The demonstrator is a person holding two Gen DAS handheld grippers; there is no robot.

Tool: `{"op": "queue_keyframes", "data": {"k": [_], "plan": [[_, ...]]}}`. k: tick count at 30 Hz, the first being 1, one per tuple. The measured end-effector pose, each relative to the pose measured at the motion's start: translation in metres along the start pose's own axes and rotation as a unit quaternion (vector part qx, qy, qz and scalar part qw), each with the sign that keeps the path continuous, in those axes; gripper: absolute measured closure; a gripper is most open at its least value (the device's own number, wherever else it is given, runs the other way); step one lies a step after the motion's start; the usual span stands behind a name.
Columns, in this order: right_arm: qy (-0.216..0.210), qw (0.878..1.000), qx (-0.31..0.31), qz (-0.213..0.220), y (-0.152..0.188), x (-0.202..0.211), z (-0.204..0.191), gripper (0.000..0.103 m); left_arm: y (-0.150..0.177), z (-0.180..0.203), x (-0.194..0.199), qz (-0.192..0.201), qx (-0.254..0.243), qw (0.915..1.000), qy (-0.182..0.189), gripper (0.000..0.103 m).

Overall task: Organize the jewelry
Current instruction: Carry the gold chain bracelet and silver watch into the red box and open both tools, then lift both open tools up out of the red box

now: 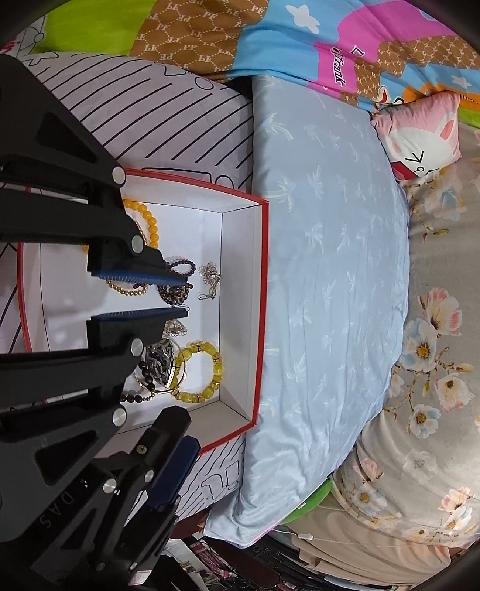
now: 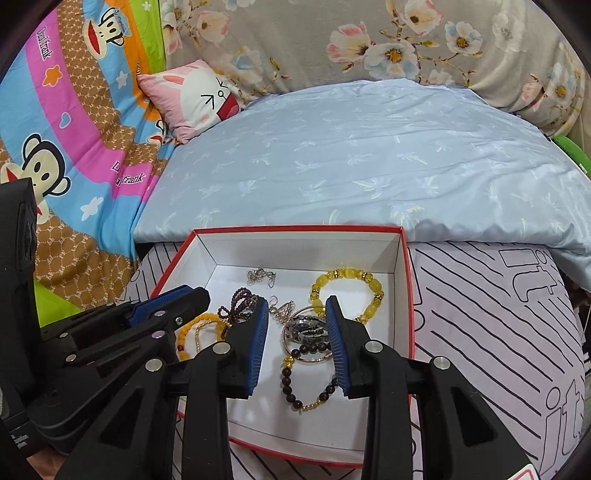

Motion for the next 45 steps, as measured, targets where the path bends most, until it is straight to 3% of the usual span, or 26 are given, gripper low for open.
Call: {"op": "queue_keyframes", "data": {"k": [10,29,33,45], "plan": [[0.010,1.000,-0.005,-0.004,0.009,0.006,0.004,0.070,0.006,0.004,0.006,0.003,0.001,0.9999,-0.017,0.070],[0.052,0.999,-0.008,-0.005,0.032,0.028,0.007,0.064,0.028,0.018,0.025,-0.001,-0.005,0.9981,-0.061,0.060],[0.063,0.998,-0.009,-0.006,0.039,0.034,0.008,0.060,0.034,0.017,0.032,0.004,0.001,0.9969,-0.078,0.046],[0.081,0.997,-0.012,-0.005,0.054,0.049,0.009,0.049,0.050,0.011,0.049,0.008,0.017,0.9932,-0.115,0.021]]}}
Point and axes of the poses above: each gripper's, at about its wrist camera, not at the fingertips, and x roughly against the way its jaws point, z to its right, y to its underside, the point moved 1 cm from there along -x, roughly the way its jaws point, and after that the axes turned 5 degrees about y, right-handed, at the moved point
